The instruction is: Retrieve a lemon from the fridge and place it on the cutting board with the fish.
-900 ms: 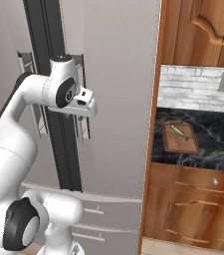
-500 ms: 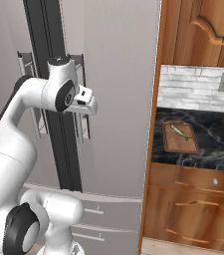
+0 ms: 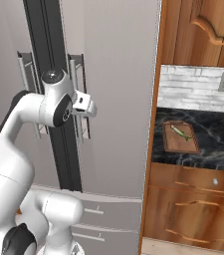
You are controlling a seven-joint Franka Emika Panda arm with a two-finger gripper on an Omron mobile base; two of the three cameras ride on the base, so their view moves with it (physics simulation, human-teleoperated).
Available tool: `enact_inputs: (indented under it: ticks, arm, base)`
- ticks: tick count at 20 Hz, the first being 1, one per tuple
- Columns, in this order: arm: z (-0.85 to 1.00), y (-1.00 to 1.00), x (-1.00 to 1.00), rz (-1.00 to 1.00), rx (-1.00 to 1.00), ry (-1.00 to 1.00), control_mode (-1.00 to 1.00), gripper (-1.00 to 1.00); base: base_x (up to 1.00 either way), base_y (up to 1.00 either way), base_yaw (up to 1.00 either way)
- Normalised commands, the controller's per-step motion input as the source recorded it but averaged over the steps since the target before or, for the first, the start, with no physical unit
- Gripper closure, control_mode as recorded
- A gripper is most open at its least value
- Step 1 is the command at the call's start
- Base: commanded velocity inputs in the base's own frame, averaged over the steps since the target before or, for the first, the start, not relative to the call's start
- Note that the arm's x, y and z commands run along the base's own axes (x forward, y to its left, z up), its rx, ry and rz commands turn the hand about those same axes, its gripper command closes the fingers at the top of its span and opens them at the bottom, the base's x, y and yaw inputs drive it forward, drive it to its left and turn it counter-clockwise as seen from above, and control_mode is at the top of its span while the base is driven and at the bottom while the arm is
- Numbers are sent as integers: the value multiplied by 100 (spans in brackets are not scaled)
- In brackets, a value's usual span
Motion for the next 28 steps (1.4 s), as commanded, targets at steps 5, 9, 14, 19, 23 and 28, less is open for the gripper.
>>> enact_inputs:
  ticks: [5,9,14,19,23,28]
  arm:
    - [-1,0,4,0,0,-2,-100,-100]
    - [-1,0,2,0,0,-2,-100,-100]
    - [0,0,21,0,-1,0,-100,-100]
    - [0,0,35,-1,-5,-4,-100,-100]
    - [-4,0,28,0,-5,-9,-100,-100]
    - [-6,0,23,0,-1,-15,-100,-100]
  base:
    - [0,0,0]
    - [0,0,0]
    - [0,0,0]
    - [0,0,0]
    - [0,0,0]
    - [0,0,0]
